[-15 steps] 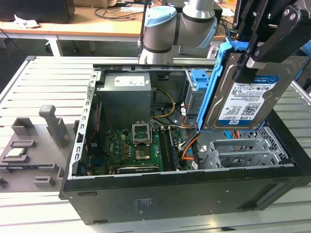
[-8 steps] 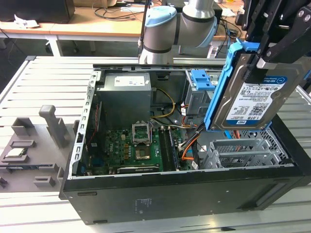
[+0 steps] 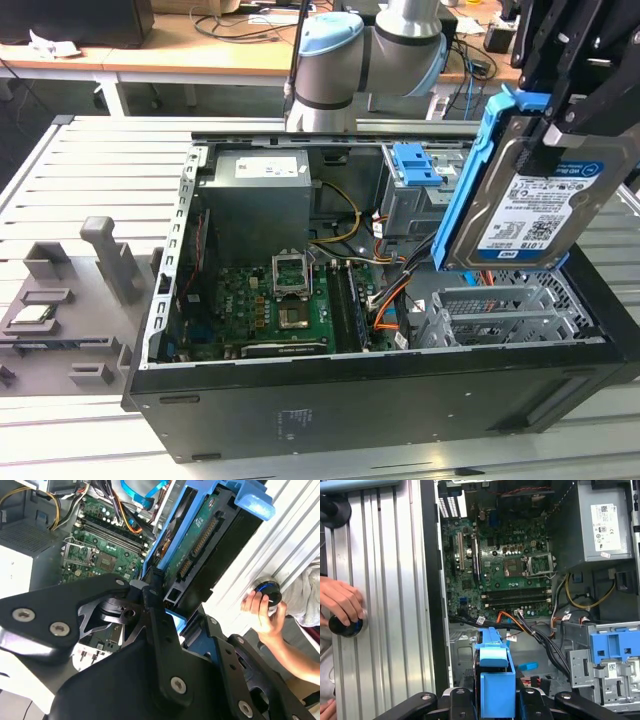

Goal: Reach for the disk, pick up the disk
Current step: 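Pick up the disk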

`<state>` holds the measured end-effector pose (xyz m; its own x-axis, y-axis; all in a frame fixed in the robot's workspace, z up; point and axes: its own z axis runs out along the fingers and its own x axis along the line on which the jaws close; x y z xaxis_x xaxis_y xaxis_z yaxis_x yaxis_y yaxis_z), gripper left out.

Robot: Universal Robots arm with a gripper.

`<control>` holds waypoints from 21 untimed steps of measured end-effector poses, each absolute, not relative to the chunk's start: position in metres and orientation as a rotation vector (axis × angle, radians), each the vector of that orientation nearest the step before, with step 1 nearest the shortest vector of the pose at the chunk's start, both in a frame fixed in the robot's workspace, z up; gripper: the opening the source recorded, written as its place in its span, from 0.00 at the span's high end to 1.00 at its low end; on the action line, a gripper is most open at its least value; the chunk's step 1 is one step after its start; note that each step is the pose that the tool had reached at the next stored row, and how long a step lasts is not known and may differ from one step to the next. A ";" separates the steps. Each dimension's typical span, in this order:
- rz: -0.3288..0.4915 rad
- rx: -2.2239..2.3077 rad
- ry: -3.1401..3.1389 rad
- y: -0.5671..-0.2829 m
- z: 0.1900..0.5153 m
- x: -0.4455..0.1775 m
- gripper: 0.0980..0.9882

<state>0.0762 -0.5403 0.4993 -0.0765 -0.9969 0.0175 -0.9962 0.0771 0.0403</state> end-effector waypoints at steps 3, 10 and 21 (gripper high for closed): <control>-0.028 2.107 -2.275 -0.540 0.497 0.079 0.70; -0.029 2.106 -2.274 -0.540 0.490 0.088 0.70; -0.030 2.106 -2.274 -0.545 0.480 0.090 0.70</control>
<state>0.0896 -0.5451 0.4795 -0.0762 -0.9969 0.0178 -0.9961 0.0769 0.0427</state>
